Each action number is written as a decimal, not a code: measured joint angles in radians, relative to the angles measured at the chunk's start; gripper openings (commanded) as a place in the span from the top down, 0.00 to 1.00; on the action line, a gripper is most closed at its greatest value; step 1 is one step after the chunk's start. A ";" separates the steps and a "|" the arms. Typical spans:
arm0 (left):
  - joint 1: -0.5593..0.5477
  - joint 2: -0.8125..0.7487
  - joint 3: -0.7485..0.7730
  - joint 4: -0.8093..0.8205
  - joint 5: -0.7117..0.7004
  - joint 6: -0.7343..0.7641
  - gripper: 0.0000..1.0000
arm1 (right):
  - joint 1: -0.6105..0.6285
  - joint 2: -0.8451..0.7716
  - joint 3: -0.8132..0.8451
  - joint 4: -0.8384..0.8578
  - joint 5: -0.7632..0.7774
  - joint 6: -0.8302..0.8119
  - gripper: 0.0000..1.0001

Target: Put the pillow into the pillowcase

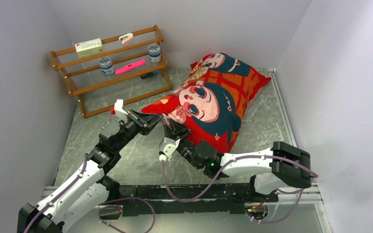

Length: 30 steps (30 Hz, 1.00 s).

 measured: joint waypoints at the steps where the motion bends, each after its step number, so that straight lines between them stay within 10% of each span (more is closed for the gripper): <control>1: 0.000 0.000 0.000 0.000 0.000 -0.001 0.95 | 0.000 0.000 0.000 0.000 0.004 0.000 0.60; 18: 0.000 0.000 0.001 -0.001 -0.001 -0.002 0.95 | -0.008 0.050 0.024 0.010 0.040 -0.018 0.74; 26: 0.000 0.000 0.001 -0.001 -0.001 -0.003 0.95 | -0.012 0.080 0.055 0.035 0.047 -0.042 0.55; 30: 0.000 0.000 0.005 -0.003 -0.002 -0.003 0.95 | -0.012 0.080 0.055 0.034 0.046 -0.037 0.73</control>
